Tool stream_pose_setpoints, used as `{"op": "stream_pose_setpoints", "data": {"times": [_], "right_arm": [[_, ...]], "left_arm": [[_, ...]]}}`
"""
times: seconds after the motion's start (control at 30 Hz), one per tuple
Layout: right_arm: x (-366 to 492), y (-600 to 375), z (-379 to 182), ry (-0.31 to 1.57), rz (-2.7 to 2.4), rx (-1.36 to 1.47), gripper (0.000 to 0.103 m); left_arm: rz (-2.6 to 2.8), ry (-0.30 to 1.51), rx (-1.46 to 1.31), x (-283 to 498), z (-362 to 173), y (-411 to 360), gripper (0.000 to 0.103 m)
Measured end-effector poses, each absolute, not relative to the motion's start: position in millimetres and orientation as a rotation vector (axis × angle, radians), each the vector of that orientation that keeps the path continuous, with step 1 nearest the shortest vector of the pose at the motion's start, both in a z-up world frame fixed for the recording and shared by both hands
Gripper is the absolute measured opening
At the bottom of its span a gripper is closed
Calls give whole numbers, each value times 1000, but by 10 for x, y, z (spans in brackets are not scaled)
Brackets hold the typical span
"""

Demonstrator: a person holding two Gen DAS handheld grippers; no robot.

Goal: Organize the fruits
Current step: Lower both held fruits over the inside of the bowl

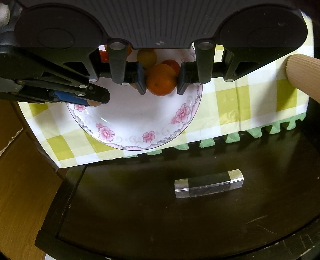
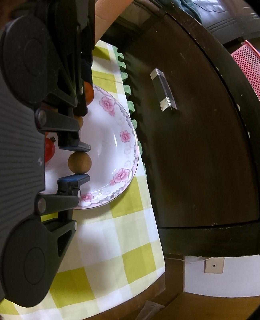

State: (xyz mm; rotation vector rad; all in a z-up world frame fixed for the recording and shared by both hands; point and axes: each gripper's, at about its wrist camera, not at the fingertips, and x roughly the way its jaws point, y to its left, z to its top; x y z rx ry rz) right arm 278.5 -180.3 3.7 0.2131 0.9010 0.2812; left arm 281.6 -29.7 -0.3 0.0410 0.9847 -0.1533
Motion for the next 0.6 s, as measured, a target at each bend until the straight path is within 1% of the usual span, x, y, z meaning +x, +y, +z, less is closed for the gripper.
{"op": "stream_pose_setpoints", "data": {"times": [0.27,0.5,0.6], "right_arm": [[2814,-1824,-10,911,273,228,25],[2822,-1819,-13,910,267,228,25],[2826,-1814,-7,909,266,225,26]], "left_arm": [[-153,985,47,2822,-5,-289,49],[-146,978,53,2813,12,-281,52],[-144,971,54,2796,39,-271,55]]}}
